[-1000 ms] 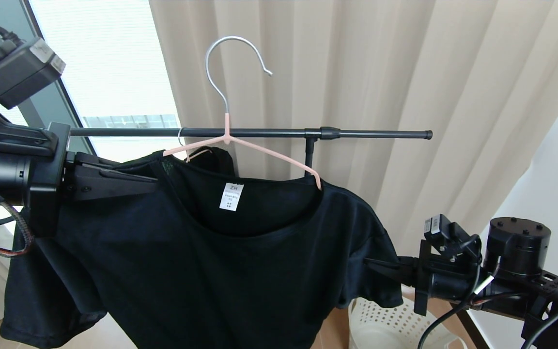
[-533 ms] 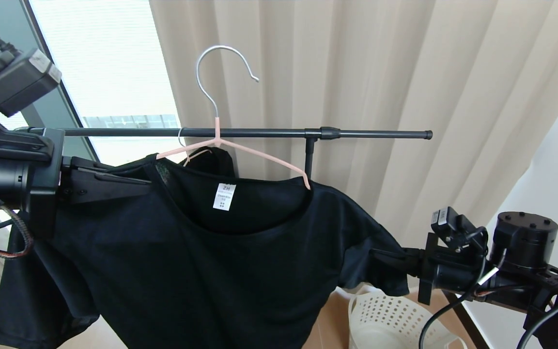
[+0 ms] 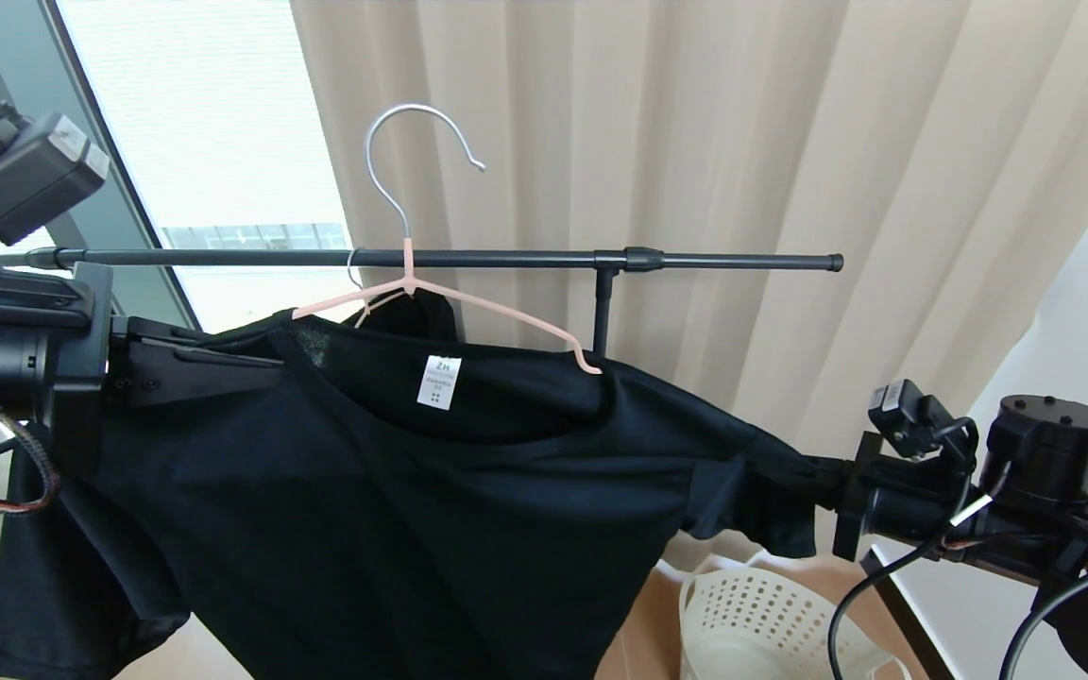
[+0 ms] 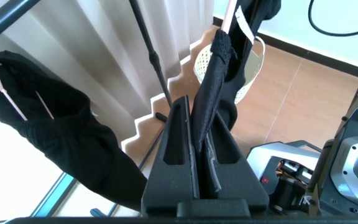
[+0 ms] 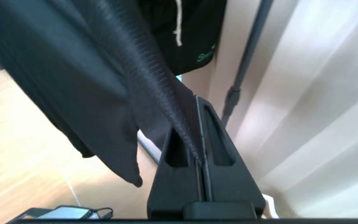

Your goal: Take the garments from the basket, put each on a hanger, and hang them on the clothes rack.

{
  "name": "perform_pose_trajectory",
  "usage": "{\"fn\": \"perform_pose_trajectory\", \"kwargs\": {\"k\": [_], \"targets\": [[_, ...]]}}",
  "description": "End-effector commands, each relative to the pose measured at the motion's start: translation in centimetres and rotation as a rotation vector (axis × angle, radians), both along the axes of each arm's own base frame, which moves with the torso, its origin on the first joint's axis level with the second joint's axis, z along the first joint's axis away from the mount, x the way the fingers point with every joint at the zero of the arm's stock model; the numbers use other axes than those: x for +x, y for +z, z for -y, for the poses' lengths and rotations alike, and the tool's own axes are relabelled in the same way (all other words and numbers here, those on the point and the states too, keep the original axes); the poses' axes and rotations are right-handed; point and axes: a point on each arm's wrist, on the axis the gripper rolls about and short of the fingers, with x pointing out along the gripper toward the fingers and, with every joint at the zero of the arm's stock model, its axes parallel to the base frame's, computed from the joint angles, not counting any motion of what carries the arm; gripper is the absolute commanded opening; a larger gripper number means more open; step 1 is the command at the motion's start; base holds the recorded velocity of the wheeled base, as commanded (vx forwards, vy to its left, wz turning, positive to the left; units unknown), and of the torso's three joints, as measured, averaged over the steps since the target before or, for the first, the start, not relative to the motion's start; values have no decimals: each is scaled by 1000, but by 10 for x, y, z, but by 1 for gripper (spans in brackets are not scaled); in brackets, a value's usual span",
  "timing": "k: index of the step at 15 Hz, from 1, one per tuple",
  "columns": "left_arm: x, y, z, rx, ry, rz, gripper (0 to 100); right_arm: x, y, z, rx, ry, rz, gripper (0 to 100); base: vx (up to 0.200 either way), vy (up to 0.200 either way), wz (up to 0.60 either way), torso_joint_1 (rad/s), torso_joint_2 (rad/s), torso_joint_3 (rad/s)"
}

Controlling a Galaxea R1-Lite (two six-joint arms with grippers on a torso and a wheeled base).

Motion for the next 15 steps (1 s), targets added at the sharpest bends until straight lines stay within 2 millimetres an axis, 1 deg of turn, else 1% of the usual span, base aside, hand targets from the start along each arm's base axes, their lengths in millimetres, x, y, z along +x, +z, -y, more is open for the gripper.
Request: {"fn": "perform_pose_trajectory", "kwargs": {"k": [1,15], "targets": [[-4,0,-3,-1,13,6,0,1,1,2,1,-8,8,0,0,0,0,0,0,0],[-9,1,-6,-3,26,12,0,-2,3,3,0,-13,8,0,0,0,0,0,0,0]]}}
